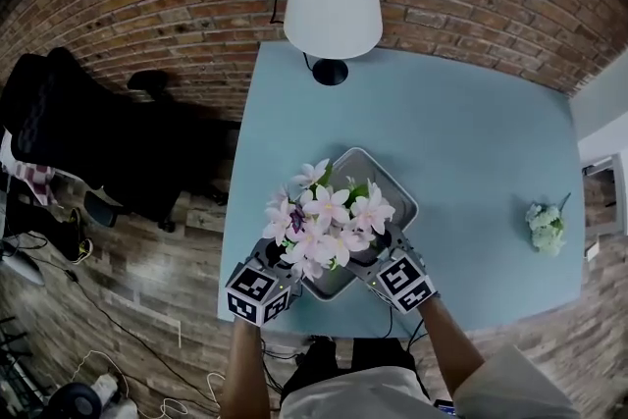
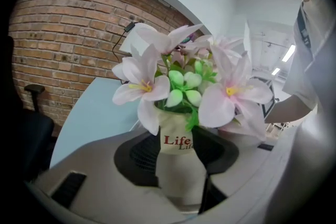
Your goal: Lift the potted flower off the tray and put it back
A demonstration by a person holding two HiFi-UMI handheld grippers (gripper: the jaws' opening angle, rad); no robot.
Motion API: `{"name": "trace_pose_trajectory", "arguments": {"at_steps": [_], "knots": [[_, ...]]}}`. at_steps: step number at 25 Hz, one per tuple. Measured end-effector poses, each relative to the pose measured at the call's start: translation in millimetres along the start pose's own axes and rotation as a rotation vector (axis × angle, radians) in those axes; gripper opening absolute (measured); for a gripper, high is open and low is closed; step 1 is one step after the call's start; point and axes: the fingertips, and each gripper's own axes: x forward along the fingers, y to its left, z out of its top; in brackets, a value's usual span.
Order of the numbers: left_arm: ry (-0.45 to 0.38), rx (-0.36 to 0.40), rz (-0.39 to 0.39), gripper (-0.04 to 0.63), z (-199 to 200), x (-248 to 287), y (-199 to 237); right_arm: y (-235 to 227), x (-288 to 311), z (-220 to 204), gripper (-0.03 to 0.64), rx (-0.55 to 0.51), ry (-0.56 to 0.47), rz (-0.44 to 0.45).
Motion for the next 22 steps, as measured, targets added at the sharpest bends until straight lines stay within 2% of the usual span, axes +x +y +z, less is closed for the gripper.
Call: {"name": "trace_pose_trajectory", "arguments": {"at_steps": [10,16,22], "knots": [[0.031,-0.039,0.023,0.215,-19,15,14,-8,22,-17,0.387,-0.005,0.012,0.0],[0.056,-0.03,0.043,0.215,-26,22,17,-13,35,-26,0.385,-0.111,0.062,-0.045],[0.035,-0.053,0.04,0.215,-27,24,21,-15,40,-26,0.387,-0.117,0.055,-0.052]]}}
